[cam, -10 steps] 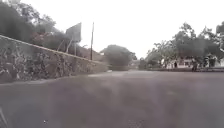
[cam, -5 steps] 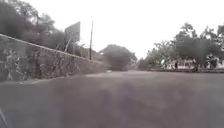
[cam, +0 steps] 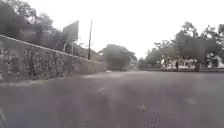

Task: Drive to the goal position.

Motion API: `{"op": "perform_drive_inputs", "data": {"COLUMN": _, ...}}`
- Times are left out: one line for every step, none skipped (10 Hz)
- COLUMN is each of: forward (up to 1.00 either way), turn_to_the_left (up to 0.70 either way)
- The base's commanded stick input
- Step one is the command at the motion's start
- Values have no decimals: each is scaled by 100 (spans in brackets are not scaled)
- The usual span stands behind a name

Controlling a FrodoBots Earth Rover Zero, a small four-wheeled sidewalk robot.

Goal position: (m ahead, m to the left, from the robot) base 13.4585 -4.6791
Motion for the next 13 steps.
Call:
{"op": "perform_drive_inputs", "data": {"forward": 70, "turn_to_the_left": -2}}
{"op": "perform_drive_inputs", "data": {"forward": 70, "turn_to_the_left": 0}}
{"op": "perform_drive_inputs", "data": {"forward": 70, "turn_to_the_left": 0}}
{"op": "perform_drive_inputs", "data": {"forward": 70, "turn_to_the_left": 0}}
{"op": "perform_drive_inputs", "data": {"forward": 70, "turn_to_the_left": 0}}
{"op": "perform_drive_inputs", "data": {"forward": 70, "turn_to_the_left": 0}}
{"op": "perform_drive_inputs", "data": {"forward": 70, "turn_to_the_left": 0}}
{"op": "perform_drive_inputs", "data": {"forward": 70, "turn_to_the_left": 0}}
{"op": "perform_drive_inputs", "data": {"forward": 70, "turn_to_the_left": 0}}
{"op": "perform_drive_inputs", "data": {"forward": 70, "turn_to_the_left": 0}}
{"op": "perform_drive_inputs", "data": {"forward": 70, "turn_to_the_left": 0}}
{"op": "perform_drive_inputs", "data": {"forward": 70, "turn_to_the_left": 0}}
{"op": "perform_drive_inputs", "data": {"forward": 70, "turn_to_the_left": 0}}
